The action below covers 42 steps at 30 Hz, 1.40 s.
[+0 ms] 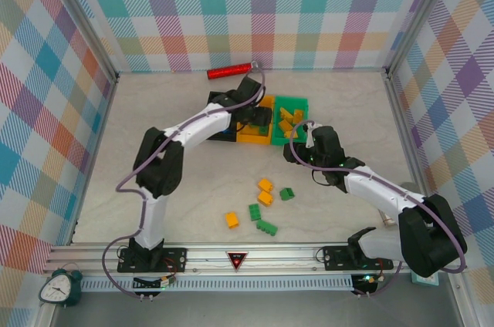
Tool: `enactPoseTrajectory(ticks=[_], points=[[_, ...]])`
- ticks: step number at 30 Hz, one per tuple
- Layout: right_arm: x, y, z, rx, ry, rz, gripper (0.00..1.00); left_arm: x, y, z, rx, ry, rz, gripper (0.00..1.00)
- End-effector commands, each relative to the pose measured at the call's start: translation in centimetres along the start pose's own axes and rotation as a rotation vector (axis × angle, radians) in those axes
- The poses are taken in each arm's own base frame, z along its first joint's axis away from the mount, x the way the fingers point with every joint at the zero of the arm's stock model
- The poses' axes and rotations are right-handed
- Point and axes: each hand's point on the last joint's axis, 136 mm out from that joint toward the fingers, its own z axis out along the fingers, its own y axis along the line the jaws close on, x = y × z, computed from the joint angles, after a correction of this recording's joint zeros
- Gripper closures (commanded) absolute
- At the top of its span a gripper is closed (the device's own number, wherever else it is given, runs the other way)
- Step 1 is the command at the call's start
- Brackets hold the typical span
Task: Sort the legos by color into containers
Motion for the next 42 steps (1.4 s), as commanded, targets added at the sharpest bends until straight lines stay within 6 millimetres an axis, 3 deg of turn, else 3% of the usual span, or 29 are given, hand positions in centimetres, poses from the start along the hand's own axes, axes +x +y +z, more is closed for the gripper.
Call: enactPoseTrajectory(ticks=[1, 9, 14, 26, 32, 42], points=[[0.2, -0.1, 0.3, -0.008, 0.009, 0.012, 0.35, -1.1, -3.3, -3.4, 0.152, -0.103, 0.02, 0.36], [0.3, 0.0, 0.5, -0.017, 0.015, 0.022, 0.35, 3.6, -6.1, -5.4, 0.237, -0.09, 0.075, 0.36], [0.4, -0.1, 0.9, -0.015, 0.028, 0.037, 0.35, 6.6, -9.2, -6.6, 0.339, -0.077, 0.144, 0.36], [0.6, -2.0, 1.4, -0.019, 0.053, 0.148, 0.35, 16.9, -12.8, -5.7, 0.351, 0.069, 0.268, 0.38], [0.5, -3.5, 1.2, 0.003, 0.053, 0.202, 0.35, 19.5, -14.7, -5.1, 0.353, 0.14, 0.363, 0.39], [0.4, -3.8, 1.0, -0.002, 0.047, 0.219, 0.35, 22.3, -14.9, -4.3, 0.32, 0.244, 0.474, 0.4]])
